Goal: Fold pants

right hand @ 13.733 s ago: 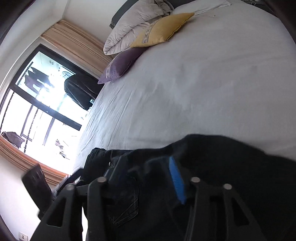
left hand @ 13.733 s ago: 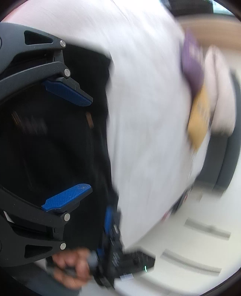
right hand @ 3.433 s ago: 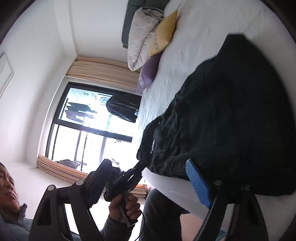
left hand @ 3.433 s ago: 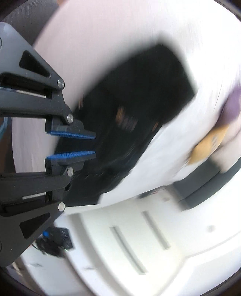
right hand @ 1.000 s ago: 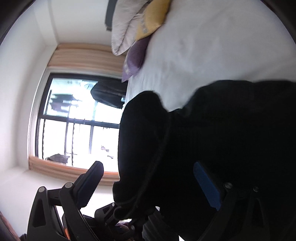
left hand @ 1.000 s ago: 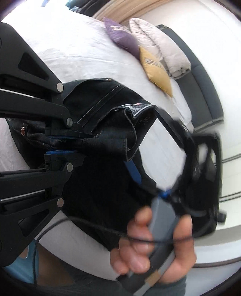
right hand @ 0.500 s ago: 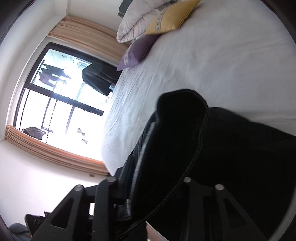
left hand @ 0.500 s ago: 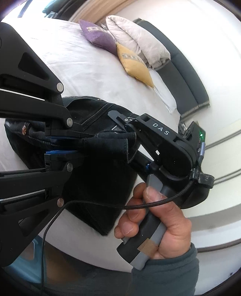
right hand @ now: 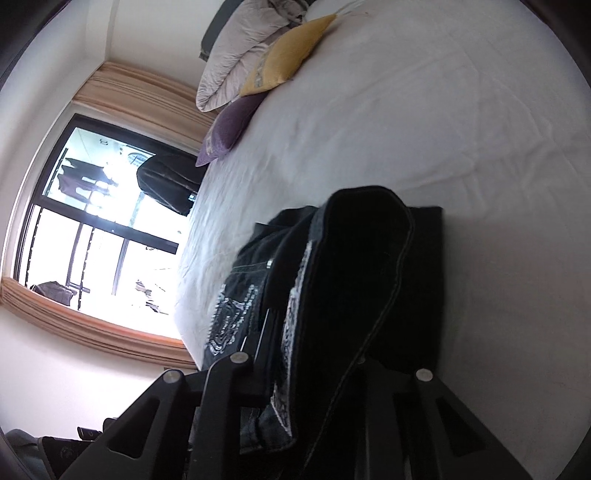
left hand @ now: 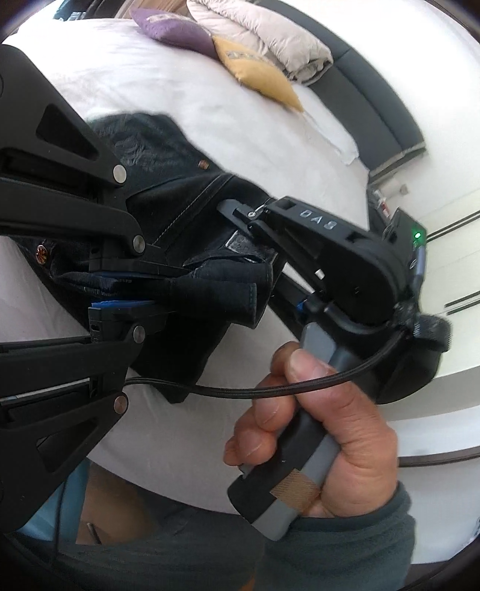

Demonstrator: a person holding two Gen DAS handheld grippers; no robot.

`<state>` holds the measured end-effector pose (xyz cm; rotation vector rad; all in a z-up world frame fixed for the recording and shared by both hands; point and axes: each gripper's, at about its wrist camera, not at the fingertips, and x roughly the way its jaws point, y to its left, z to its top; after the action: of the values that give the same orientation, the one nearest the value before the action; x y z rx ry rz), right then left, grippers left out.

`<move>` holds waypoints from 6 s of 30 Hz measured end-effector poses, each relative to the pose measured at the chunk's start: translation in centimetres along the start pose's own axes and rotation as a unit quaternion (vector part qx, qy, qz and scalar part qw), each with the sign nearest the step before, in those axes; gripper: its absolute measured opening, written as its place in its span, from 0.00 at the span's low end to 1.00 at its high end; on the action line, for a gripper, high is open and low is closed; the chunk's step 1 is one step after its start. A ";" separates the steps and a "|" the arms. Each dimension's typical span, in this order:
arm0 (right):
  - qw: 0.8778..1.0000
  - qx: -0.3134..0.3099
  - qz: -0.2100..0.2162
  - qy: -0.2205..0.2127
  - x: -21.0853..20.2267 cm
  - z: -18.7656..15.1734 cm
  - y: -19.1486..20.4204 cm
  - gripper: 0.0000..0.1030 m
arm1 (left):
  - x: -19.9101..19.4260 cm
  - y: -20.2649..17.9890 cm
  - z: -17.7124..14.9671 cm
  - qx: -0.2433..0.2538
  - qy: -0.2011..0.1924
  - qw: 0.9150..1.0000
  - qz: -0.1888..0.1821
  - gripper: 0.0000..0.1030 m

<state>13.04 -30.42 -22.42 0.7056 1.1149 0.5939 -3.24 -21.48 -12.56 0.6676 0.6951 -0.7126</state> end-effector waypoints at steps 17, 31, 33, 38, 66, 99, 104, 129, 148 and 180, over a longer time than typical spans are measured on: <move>0.995 0.055 0.006 -0.088 -7.2 -1.6 -2.5 0.54 | -3.6 5.7 -2.8 -0.162 -0.019 0.986 -0.044 0.78; 0.993 0.065 0.095 -0.039 -3.3 -8.0 1.2 0.54 | -2.5 17.4 -5.2 -0.269 0.054 0.960 0.054 0.78; 0.996 0.062 0.058 -0.020 -2.1 -9.3 0.1 0.51 | -1.5 17.6 -5.8 -0.282 0.064 0.956 0.046 0.78; 0.994 0.085 0.059 -0.037 -4.5 -10.4 -2.4 0.37 | 1.4 18.1 -7.6 -0.300 0.086 0.950 0.022 0.78; 0.994 0.083 0.018 -0.069 -8.1 -5.1 -4.9 0.85 | 3.2 24.2 -12.2 -0.362 0.074 0.929 -0.001 0.80; 0.982 -0.094 -0.147 -0.069 -2.5 0.0 6.0 0.20 | 6.6 27.1 -9.5 -0.366 0.055 0.921 -0.123 0.17; 0.976 -0.117 -0.145 -0.109 -4.8 3.8 7.4 0.20 | 5.2 30.4 -5.7 -0.358 0.011 0.928 -0.100 0.18; 0.952 -0.068 -0.228 -0.190 -8.4 5.6 3.3 0.69 | 3.7 30.7 -5.1 -0.353 -0.058 0.927 0.113 0.76; 0.849 -0.224 -0.315 -0.360 -19.3 -12.0 24.5 1.00 | -20.9 15.6 -4.0 -0.338 -0.149 0.903 0.220 1.00; 0.884 -0.151 -0.356 -0.261 -13.2 -13.5 22.4 1.00 | -11.8 14.6 -7.8 -0.392 0.008 0.907 0.157 1.00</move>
<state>-5.80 -22.96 -1.26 0.1250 0.6718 -0.0694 -1.32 -3.19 -3.93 0.0312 0.7913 -0.0907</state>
